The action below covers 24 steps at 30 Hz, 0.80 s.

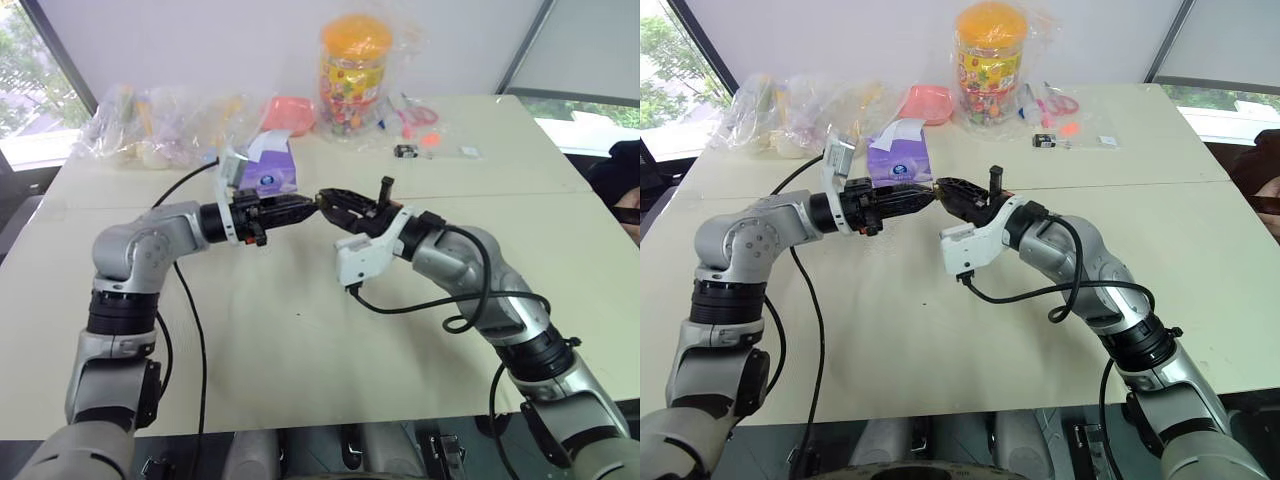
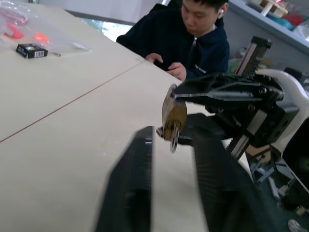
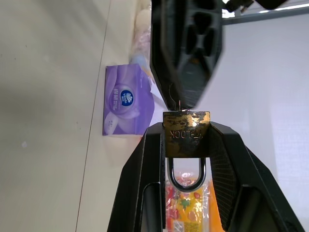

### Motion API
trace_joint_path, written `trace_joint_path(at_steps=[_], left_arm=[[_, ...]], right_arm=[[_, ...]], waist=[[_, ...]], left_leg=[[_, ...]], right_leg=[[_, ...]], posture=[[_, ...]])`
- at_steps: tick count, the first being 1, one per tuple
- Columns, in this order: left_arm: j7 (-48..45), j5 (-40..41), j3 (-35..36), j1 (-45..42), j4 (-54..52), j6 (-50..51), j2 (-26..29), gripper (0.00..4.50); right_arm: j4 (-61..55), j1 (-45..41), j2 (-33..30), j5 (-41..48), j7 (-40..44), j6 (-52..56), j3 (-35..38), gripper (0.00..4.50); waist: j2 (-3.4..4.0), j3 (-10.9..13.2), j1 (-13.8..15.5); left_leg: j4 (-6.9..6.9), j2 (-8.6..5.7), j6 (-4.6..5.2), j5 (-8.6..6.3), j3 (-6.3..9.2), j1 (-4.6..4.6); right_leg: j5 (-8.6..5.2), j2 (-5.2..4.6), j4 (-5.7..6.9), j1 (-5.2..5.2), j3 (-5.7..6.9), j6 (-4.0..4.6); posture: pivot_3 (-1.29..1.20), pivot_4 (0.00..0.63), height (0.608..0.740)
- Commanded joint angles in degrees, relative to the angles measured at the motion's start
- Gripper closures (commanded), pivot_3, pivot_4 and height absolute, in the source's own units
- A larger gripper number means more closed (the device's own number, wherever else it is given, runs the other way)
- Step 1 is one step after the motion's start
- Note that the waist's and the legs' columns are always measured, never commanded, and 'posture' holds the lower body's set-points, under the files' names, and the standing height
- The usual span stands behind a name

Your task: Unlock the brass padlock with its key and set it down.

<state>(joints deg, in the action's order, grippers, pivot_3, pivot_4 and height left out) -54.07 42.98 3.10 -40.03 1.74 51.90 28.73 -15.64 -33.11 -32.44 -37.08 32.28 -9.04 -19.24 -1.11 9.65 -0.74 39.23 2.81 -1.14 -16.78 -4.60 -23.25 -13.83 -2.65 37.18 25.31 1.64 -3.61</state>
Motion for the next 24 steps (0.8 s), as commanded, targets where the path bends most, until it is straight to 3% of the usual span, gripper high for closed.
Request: trace_joint_path(at_steps=[1, 24], left_arm=[[-0.8, -0.2, 0.6, 0.0, -2.0, -1.2, 1.0, 4.15], [0.0, 0.3, 0.7, -1.1, -1.5, -1.5, -0.1, 4.15]], right_arm=[[-2.0, -0.7, 0.2, 0.8, -0.2, 0.2, 2.2, 3.84], [-2.8, -0.8, 0.5, 1.2, 1.6, 1.1, 2.2, 3.84]], waist=[[0.0, 0.0, 0.0], [0.0, 0.0, 0.0]], left_leg=[[0.0, 0.0, 0.0, 0.0, 0.0, 0.0], [0.0, 0.0, 0.0, 0.0, -0.01, 0.0]], right_leg=[[0.0, 0.0, 0.0, 0.0, 0.0, 0.0], [0.0, 0.0, 0.0, 0.0, 0.0, 0.0]], posture=[[0.0, 0.15, 0.74], [0.0, 0.15, 0.74]])
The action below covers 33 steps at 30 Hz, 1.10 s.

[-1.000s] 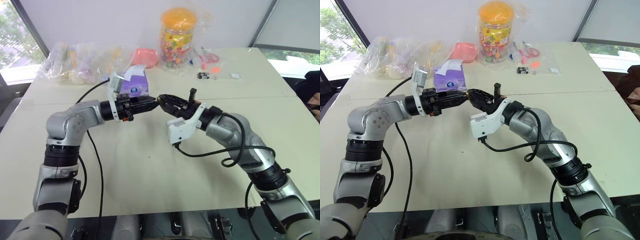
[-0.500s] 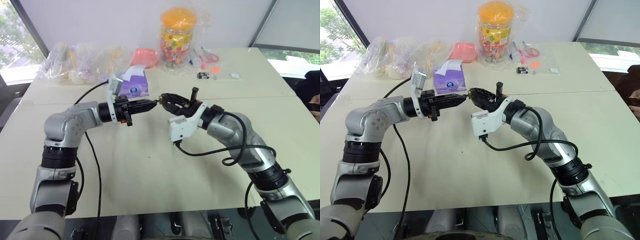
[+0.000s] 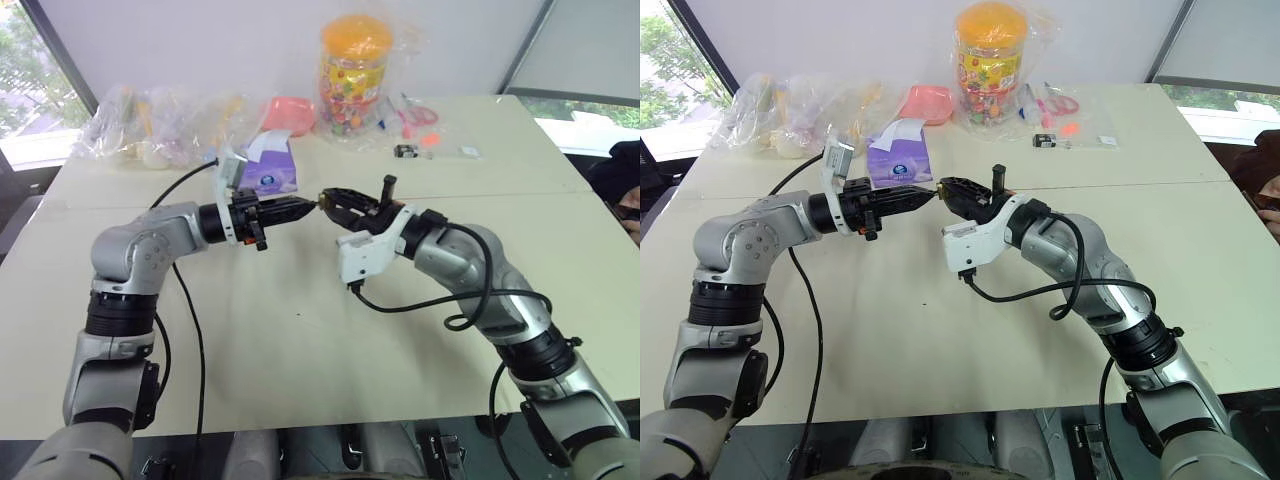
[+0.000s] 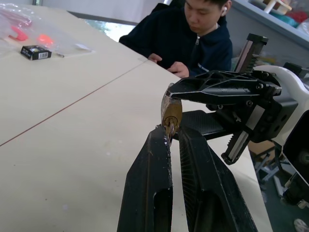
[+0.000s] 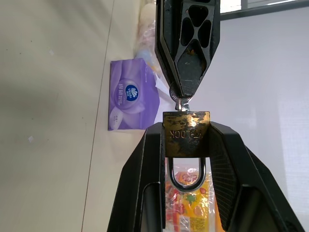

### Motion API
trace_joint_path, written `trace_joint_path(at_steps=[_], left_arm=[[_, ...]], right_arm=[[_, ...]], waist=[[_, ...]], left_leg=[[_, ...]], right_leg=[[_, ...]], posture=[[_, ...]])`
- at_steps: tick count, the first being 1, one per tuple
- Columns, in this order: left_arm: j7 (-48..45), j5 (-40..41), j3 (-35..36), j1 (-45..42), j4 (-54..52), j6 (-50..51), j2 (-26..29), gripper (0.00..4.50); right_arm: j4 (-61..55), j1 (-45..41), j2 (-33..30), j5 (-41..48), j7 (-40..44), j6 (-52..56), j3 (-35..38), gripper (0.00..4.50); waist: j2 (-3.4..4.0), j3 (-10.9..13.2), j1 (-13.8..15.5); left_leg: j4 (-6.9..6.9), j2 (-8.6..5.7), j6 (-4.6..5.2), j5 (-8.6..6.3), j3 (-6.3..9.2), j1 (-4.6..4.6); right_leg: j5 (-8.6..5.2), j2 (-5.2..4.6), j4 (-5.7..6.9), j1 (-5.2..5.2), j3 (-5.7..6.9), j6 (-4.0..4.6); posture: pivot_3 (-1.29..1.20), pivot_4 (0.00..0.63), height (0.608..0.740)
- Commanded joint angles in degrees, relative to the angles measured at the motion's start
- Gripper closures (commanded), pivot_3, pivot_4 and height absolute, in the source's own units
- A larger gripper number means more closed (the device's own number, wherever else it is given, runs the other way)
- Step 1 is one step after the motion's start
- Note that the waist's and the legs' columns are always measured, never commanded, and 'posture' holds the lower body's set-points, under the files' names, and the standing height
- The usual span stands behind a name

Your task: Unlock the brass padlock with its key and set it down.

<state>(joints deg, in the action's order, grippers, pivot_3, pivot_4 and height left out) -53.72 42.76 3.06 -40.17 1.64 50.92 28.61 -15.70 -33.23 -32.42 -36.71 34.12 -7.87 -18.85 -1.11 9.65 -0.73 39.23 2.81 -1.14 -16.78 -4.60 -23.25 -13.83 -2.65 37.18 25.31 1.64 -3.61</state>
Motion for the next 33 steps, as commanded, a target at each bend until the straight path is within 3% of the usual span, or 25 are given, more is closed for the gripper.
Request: trace_joint_path(at_steps=[1, 33], left_arm=[[-0.4, 0.5, 0.7, -0.9, -1.4, -0.6, 0.0, 4.34], [-2.5, -6.7, -3.1, 0.3, -4.2, -10.1, 0.4, 4.34]], right_arm=[[-2.8, -0.6, 0.4, 0.9, -0.2, 0.0, 1.8, 3.84], [-2.6, -0.7, 0.1, 1.2, 0.3, 0.4, 2.0, 3.84]], waist=[[0.0, 0.0, 0.0], [0.0, 0.0, 0.0]], left_leg=[[0.0, 0.0, 0.0, 0.0, 0.0, 0.0], [0.0, 0.0, 0.0, 0.0, -0.01, 0.0]], right_leg=[[0.0, 0.0, 0.0, 0.0, 0.0, 0.0], [0.0, 0.0, 0.0, -0.01, 0.0, 0.0]], posture=[[0.0, 0.15, 0.74], [0.0, 0.15, 0.74]])
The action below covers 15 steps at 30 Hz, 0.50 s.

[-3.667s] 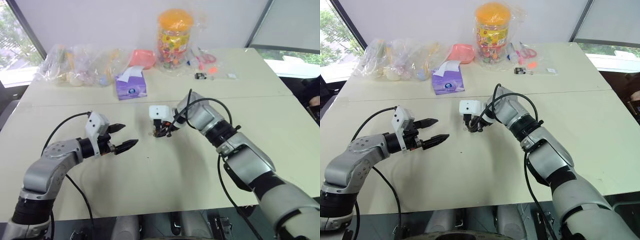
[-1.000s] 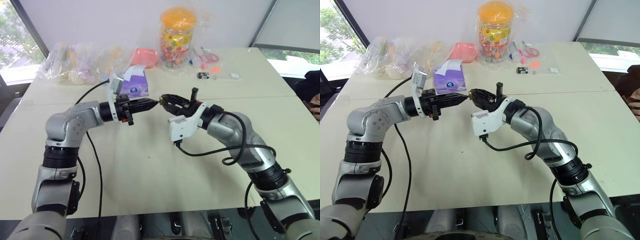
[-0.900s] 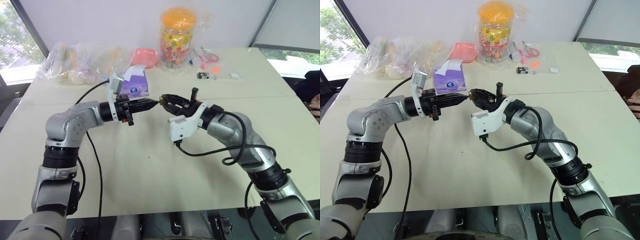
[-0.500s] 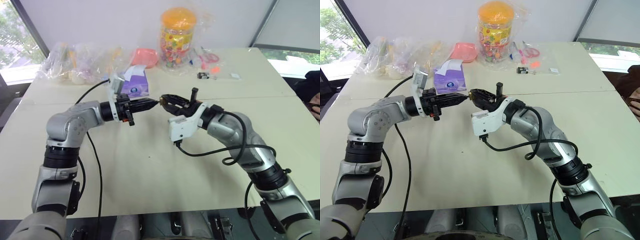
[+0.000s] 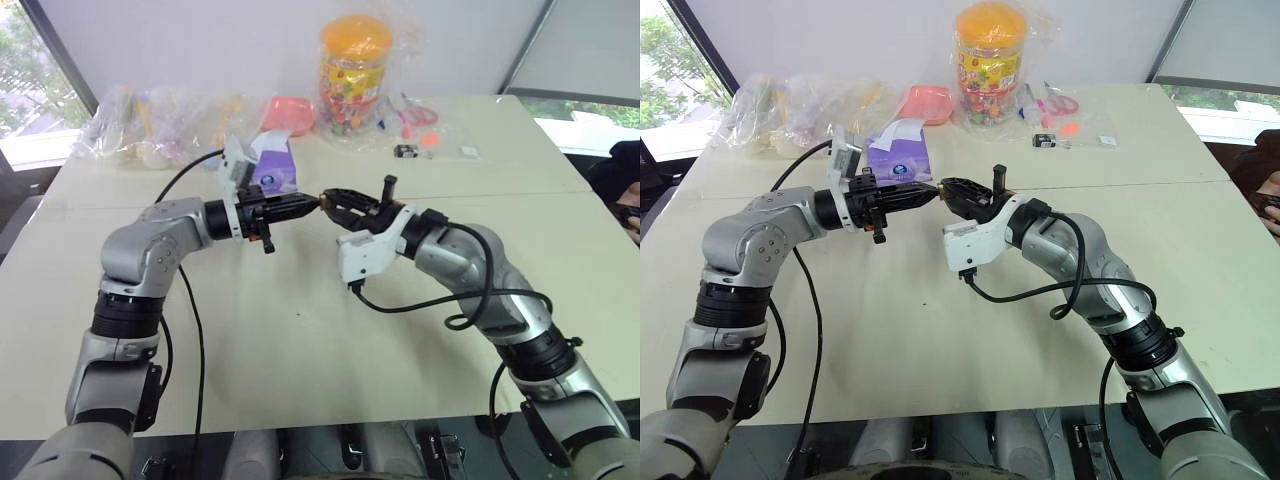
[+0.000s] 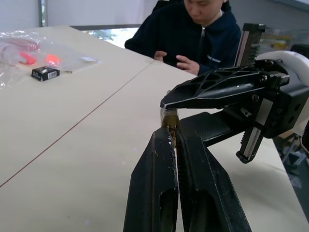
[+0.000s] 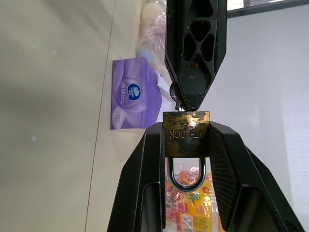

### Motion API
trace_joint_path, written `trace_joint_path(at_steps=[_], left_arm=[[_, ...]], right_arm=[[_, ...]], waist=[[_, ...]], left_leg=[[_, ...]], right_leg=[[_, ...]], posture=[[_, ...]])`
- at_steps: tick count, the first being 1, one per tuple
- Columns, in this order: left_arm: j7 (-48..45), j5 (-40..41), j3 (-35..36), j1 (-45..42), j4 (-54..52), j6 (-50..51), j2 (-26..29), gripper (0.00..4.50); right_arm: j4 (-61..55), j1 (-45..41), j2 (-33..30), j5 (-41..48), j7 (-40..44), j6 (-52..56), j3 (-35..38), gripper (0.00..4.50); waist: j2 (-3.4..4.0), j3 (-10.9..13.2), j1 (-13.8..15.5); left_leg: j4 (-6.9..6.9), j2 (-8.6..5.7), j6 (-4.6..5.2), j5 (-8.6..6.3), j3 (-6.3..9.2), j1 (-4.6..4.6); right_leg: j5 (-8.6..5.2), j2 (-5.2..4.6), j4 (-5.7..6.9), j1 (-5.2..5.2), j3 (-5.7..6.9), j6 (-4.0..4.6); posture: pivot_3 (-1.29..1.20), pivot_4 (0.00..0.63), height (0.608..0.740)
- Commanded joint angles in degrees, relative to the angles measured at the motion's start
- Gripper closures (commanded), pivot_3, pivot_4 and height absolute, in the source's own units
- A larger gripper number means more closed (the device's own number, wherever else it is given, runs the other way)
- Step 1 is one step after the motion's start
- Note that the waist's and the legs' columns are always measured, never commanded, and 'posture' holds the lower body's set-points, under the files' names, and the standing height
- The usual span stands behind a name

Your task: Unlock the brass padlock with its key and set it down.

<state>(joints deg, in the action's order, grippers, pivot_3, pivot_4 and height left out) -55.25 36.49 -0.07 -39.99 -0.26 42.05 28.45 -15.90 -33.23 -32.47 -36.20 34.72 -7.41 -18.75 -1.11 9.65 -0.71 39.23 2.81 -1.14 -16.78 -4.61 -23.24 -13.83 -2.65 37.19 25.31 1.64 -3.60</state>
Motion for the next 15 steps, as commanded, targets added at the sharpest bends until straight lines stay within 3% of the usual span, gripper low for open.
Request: trace_joint_path(at_steps=[1, 15], left_arm=[[-1.1, -0.7, -0.2, 0.2, -2.4, -1.6, 0.8, 4.34], [-0.7, -3.6, -0.6, 0.3, -2.2, -6.6, 0.2, 4.34]], right_arm=[[-2.4, -0.7, 0.2, 0.7, -0.3, 0.0, 1.9, 3.84], [-2.1, -1.0, 0.4, 1.1, -0.3, 0.0, 1.8, 3.84]], waist=[[0.0, 0.0, 0.0], [0.0, 0.0, 0.0]], left_leg=[[0.0, 0.0, 0.0, 0.0, 0.0, 0.0], [0.01, 0.0, 0.0, 0.0, -0.01, 0.0]], right_leg=[[0.0, 0.0, 0.0, 0.0, 0.0, 0.0], [0.0, 0.0, 0.0, 0.0, 0.0, 0.0]], posture=[[0.0, 0.15, 0.74], [0.0, 0.15, 0.74]])
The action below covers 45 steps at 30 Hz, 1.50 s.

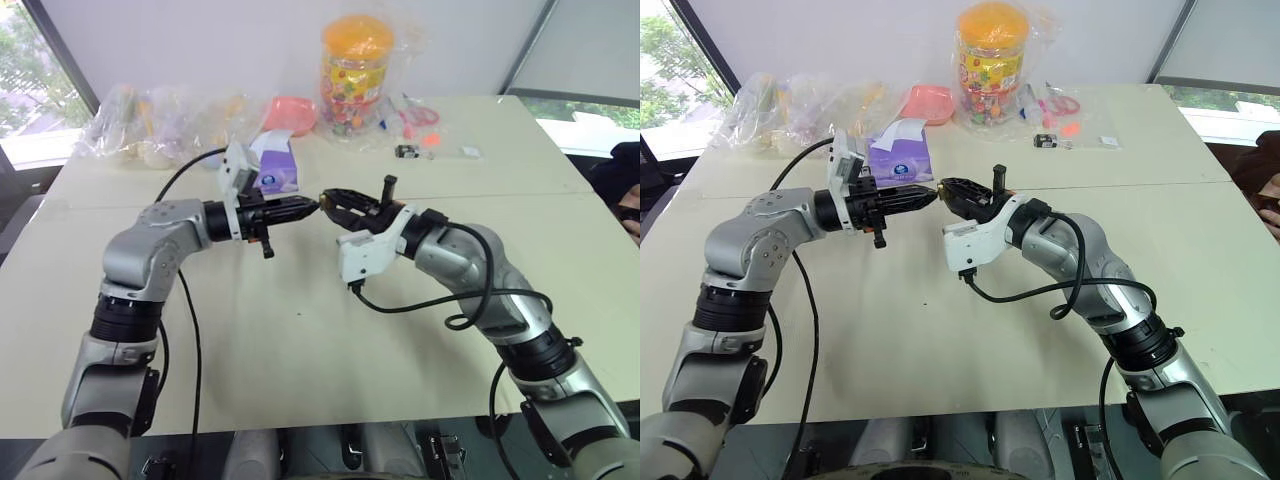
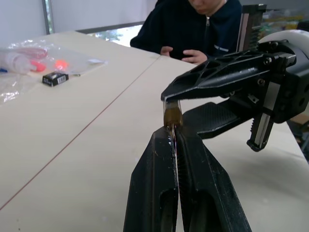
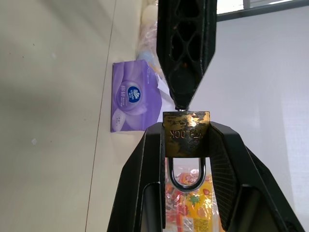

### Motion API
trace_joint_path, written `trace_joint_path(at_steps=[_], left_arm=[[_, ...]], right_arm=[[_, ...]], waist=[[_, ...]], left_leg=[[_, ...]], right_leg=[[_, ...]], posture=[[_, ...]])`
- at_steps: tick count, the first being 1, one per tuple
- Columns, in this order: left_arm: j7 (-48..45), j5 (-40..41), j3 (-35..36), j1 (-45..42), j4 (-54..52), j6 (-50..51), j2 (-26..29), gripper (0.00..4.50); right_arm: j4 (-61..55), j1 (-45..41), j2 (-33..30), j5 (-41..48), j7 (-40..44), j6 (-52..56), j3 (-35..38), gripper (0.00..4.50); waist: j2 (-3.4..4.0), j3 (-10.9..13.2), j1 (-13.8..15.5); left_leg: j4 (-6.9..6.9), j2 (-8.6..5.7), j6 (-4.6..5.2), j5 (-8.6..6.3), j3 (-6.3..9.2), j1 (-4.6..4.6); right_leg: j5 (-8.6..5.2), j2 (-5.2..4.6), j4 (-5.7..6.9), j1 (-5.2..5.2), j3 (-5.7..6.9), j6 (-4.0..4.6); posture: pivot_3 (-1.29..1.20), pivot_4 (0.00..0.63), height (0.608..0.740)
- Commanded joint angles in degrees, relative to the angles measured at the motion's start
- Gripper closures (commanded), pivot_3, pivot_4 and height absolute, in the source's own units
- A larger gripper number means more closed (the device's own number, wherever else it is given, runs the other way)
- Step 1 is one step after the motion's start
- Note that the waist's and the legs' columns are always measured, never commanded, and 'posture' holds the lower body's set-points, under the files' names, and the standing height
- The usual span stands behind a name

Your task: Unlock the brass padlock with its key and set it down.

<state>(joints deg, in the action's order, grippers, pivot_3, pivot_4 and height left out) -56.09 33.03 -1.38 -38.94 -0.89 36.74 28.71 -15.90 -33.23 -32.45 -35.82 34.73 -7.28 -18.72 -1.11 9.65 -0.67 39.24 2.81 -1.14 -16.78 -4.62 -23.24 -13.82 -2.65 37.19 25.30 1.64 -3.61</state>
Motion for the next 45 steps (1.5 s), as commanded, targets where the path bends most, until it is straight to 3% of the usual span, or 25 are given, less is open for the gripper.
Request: trace_joint_path(at_steps=[1, 28, 45], left_arm=[[0.1, -0.2, 0.7, -0.8, -1.6, -1.3, 0.0, 4.34], [-2.4, -6.2, -1.9, 1.7, -3.6, -10.3, 0.7, 4.34], [-2.8, -17.1, -4.3, 3.1, -0.8, -30.7, -0.5, 4.34]], right_arm=[[-2.0, -1.0, 0.3, 0.8, -0.3, -0.1, 1.8, 3.84], [-1.7, -1.8, 0.1, 1.7, 0.4, 0.5, 2.4, 3.84], [-2.6, -2.5, 0.9, 4.3, 2.3, 3.3, 2.8, 3.84]], waist=[[0.0, 0.0, 0.0], [0.0, 0.0, 0.0], [0.0, 0.0, 0.0]], left_leg=[[0.0, 0.0, 0.0, 0.0, 0.0, 0.0], [0.0, 0.0, 0.0, 0.0, -0.01, 0.0], [0.0, 0.0, 0.01, 0.0, -0.14, 0.0]], right_leg=[[0.0, 0.0, 0.0, 0.0, 0.0, 0.0], [0.0, 0.0, 0.0, 0.0, 0.0, 0.0], [0.0, 0.01, 0.0, -0.01, 0.01, 0.0]], posture=[[0.0, 0.15, 0.74], [0.0, 0.15, 0.74], [0.0, 0.15, 0.74]])
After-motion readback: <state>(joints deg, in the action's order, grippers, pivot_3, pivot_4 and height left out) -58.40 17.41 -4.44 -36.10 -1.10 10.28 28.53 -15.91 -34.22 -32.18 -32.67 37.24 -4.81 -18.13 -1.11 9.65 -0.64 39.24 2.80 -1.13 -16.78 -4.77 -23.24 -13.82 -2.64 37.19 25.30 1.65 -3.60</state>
